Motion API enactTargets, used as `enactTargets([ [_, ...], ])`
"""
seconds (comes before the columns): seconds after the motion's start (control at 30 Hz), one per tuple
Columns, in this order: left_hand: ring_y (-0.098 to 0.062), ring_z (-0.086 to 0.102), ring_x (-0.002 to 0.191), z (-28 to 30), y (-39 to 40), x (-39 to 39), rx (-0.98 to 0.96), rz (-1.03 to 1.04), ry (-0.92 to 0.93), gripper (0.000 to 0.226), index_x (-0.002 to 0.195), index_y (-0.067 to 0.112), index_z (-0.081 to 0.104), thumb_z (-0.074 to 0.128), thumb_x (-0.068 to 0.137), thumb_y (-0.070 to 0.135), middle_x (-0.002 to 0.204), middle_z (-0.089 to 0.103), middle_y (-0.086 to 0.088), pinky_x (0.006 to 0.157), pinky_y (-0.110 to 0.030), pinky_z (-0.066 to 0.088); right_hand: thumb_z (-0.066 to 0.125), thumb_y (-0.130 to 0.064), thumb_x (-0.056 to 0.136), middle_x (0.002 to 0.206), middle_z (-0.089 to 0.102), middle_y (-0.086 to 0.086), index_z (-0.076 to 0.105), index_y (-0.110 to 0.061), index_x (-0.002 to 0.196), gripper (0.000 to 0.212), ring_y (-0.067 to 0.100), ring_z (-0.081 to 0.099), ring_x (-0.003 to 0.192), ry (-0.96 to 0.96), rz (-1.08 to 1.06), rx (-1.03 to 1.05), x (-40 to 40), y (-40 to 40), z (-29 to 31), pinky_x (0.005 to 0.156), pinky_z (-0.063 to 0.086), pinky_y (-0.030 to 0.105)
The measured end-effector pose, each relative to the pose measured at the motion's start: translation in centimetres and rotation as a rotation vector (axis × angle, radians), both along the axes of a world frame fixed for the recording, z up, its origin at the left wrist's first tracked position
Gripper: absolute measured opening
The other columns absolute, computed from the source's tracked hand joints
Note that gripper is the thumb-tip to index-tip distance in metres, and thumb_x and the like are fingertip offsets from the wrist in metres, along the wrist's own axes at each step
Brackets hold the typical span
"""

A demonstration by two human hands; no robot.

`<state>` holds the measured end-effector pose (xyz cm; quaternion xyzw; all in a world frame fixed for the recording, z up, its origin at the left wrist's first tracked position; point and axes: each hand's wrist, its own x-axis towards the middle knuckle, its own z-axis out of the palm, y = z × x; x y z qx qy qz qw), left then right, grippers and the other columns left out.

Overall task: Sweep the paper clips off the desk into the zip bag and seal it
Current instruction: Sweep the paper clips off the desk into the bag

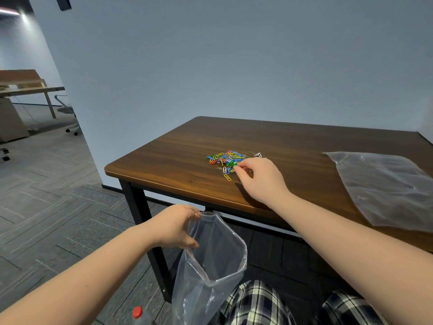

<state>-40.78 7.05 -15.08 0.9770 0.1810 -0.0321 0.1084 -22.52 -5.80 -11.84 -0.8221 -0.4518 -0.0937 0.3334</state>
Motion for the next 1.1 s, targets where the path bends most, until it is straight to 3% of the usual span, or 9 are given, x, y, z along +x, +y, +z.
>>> enactTargets([
  [0.1, -0.013, 0.048, 0.128, -0.1, 0.2, 0.3, -0.031, 0.018, -0.022, 0.076, 0.138, 0.014, 0.048, 0.078, 0.071, 0.036, 0.146, 0.046, 0.003, 0.103, -0.02, 0.038, 0.042, -0.052, 0.093, 0.121, 0.067, 0.002, 0.065, -0.023, 0.119, 0.045, 0.027, 0.05, 0.123, 0.08, -0.159, 0.031, 2.4, 1.8, -0.4, 0.099, 0.045, 0.048],
  [0.2, -0.014, 0.056, 0.117, -0.4, 0.3, 0.7, -0.079, 0.053, -0.054, 0.073, 0.137, 0.016, 0.049, 0.077, 0.072, 0.034, 0.145, 0.046, 0.005, 0.086, -0.013, 0.037, 0.034, -0.059, 0.093, 0.139, 0.055, 0.004, 0.055, -0.027, 0.13, 0.054, 0.029, 0.032, 0.14, 0.218, -0.242, -0.017, 3.9, 3.1, -0.2, 0.113, 0.022, 0.06],
  [0.37, -0.01, 0.066, 0.086, -0.9, 0.8, 1.4, -0.22, 0.168, -0.062, 0.075, 0.136, 0.017, 0.049, 0.08, 0.069, 0.034, 0.142, 0.051, 0.002, 0.083, -0.02, 0.052, 0.024, -0.066, 0.091, 0.144, 0.05, 0.002, 0.052, -0.033, 0.132, 0.06, 0.027, 0.023, 0.145, 0.292, -0.192, -0.103, 5.1, 5.1, -0.3, 0.115, 0.006, 0.062],
  [0.43, -0.008, 0.066, 0.081, -1.1, 1.1, 1.7, -0.228, 0.198, -0.035, 0.076, 0.136, 0.015, 0.048, 0.08, 0.069, 0.033, 0.141, 0.052, 0.0, 0.086, -0.025, 0.055, 0.023, -0.068, 0.09, 0.142, 0.052, 0.003, 0.054, -0.033, 0.13, 0.061, 0.026, 0.028, 0.143, 0.299, -0.181, -0.103, 5.2, 5.9, -0.3, 0.115, 0.006, 0.061],
  [0.6, -0.017, 0.058, 0.12, -2.0, 1.6, 2.7, -0.182, 0.213, 0.049, 0.078, 0.138, 0.012, 0.047, 0.079, 0.07, 0.032, 0.139, 0.055, -0.003, 0.101, -0.028, 0.048, 0.023, -0.071, 0.087, 0.141, 0.053, 0.002, 0.055, -0.034, 0.127, 0.064, 0.026, 0.034, 0.14, 0.304, -0.157, -0.108, 5.4, 6.8, -0.3, 0.116, 0.008, 0.061],
  [0.83, -0.009, 0.073, 0.083, -1.6, 1.8, 3.4, -0.326, 0.261, -0.008, 0.077, 0.135, 0.011, 0.048, 0.081, 0.069, 0.032, 0.123, 0.067, -0.005, 0.089, -0.027, 0.056, 0.021, -0.065, 0.092, 0.132, 0.061, 0.0, 0.06, -0.031, 0.122, 0.06, 0.025, 0.041, 0.135, 0.282, -0.092, -0.14, 5.2, 6.9, 0.0, 0.117, 0.018, 0.054],
  [0.93, -0.011, 0.074, 0.084, -1.4, 1.6, 3.1, -0.357, 0.266, -0.028, 0.075, 0.134, 0.01, 0.05, 0.082, 0.068, 0.031, 0.127, 0.065, -0.005, 0.087, -0.029, 0.057, 0.021, -0.065, 0.092, 0.105, 0.071, 0.006, 0.07, -0.016, 0.101, 0.069, 0.025, 0.06, 0.107, 0.307, -0.049, -0.126, 4.9, 6.6, 0.0, 0.1, 0.044, 0.044],
  [1.0, -0.013, 0.073, 0.089, -1.4, 1.5, 2.9, -0.372, 0.273, -0.049, 0.076, 0.133, 0.01, 0.051, 0.083, 0.067, 0.031, 0.131, 0.061, -0.004, 0.088, -0.031, 0.057, 0.026, -0.061, 0.093, 0.1, 0.071, 0.013, 0.071, -0.007, 0.097, 0.07, 0.027, 0.062, 0.097, 0.347, -0.026, -0.061, 4.6, 6.3, 0.2, 0.09, 0.047, 0.041],
  [1.1, -0.014, 0.074, 0.084, -1.4, 1.4, 2.9, -0.401, 0.293, -0.063, 0.072, 0.13, 0.009, 0.054, 0.083, 0.066, 0.029, 0.113, 0.071, -0.006, 0.085, -0.031, 0.058, 0.032, -0.053, 0.096, 0.095, 0.072, 0.011, 0.075, -0.008, 0.087, 0.063, 0.025, 0.061, 0.095, 0.41, 0.018, 0.009, 3.8, 5.7, 0.5, 0.091, 0.046, 0.041],
])
